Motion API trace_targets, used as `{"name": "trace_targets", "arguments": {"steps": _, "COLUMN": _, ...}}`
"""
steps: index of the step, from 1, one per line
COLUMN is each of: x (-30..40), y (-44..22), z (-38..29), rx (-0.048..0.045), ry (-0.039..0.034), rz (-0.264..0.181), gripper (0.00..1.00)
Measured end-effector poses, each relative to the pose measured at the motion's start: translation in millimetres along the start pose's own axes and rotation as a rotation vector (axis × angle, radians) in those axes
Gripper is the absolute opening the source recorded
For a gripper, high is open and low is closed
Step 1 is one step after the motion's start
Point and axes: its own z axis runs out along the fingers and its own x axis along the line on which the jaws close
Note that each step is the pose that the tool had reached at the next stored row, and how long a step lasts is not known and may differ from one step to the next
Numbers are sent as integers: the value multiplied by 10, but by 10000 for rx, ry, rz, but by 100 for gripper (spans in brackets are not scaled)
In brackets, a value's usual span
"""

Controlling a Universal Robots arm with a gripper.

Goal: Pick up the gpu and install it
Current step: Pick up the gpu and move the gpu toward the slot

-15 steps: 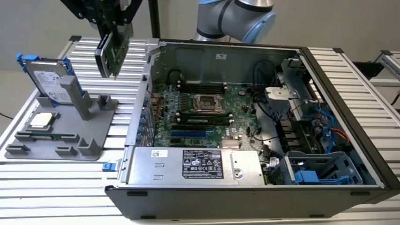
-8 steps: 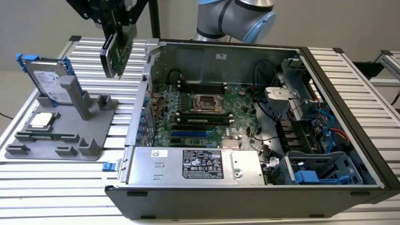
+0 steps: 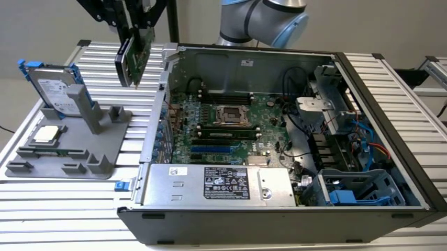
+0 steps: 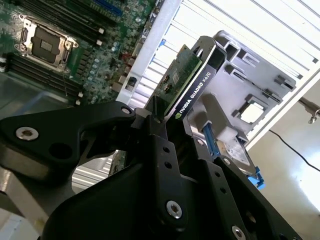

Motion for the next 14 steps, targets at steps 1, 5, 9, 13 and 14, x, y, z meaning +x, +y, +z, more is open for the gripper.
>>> {"name": "trace_targets", "arguments": {"steps": 1, "x": 0, "y": 0, "z": 0, "rx": 0, "ry": 0, "rz": 0, "gripper": 0}}
{"name": "trace_targets", "arguments": {"steps": 5, "x": -2, "y": 0, "z": 0, "rx": 0, "ry": 1, "rz": 0, "gripper": 0}}
{"name": "trace_targets", "arguments": {"steps": 9, "x": -7, "y": 0, "z": 0, "rx": 0, "ry": 0, "rz": -1, "gripper": 0}}
{"name": "trace_targets", "arguments": {"steps": 13, "x": -14, "y": 1, "z": 0, "rx": 0, "ry": 0, "rz": -1, "gripper": 0}}
{"name": "trace_targets", "arguments": {"steps": 14, "x": -17, "y": 1, "z": 0, "rx": 0, "ry": 0, "rz": -1, "gripper": 0}}
